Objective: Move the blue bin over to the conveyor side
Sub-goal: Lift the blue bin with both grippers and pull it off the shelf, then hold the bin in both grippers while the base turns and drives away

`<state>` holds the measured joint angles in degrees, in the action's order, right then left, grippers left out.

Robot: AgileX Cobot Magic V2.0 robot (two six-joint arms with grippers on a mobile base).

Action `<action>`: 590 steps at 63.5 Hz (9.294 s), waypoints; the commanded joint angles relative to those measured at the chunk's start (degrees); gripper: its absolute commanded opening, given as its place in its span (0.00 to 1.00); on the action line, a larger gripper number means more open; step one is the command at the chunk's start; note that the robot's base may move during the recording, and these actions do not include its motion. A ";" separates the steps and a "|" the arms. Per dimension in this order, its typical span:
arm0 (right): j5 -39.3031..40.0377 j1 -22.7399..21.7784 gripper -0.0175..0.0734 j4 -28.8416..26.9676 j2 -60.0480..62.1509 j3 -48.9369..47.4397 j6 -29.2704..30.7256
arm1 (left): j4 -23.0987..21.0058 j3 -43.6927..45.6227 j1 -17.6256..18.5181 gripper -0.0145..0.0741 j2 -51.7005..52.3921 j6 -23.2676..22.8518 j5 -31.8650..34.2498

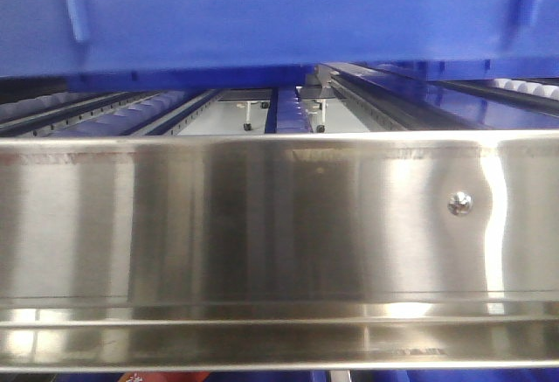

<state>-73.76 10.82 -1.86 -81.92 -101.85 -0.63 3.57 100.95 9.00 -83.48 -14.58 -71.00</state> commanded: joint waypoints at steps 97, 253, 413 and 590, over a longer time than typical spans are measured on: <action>4.85 0.23 0.10 -1.57 19.21 7.63 -1.41 | -2.01 -5.54 0.73 0.14 19.62 -0.67 1.04; 4.85 0.23 0.10 -1.57 19.21 7.63 -1.41 | -1.77 -5.54 0.73 0.14 19.62 -0.67 1.04; 4.85 0.23 0.10 -1.57 19.21 7.63 -1.41 | -1.77 -5.54 0.73 0.14 19.62 -0.67 1.04; 5.29 0.23 0.10 -2.49 19.21 7.63 -1.41 | 2.42 -5.54 0.73 0.14 19.62 -0.67 1.04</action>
<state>-74.18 11.04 -5.46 -63.89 -93.50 -3.21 3.49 94.66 9.60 -64.93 -15.60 -74.44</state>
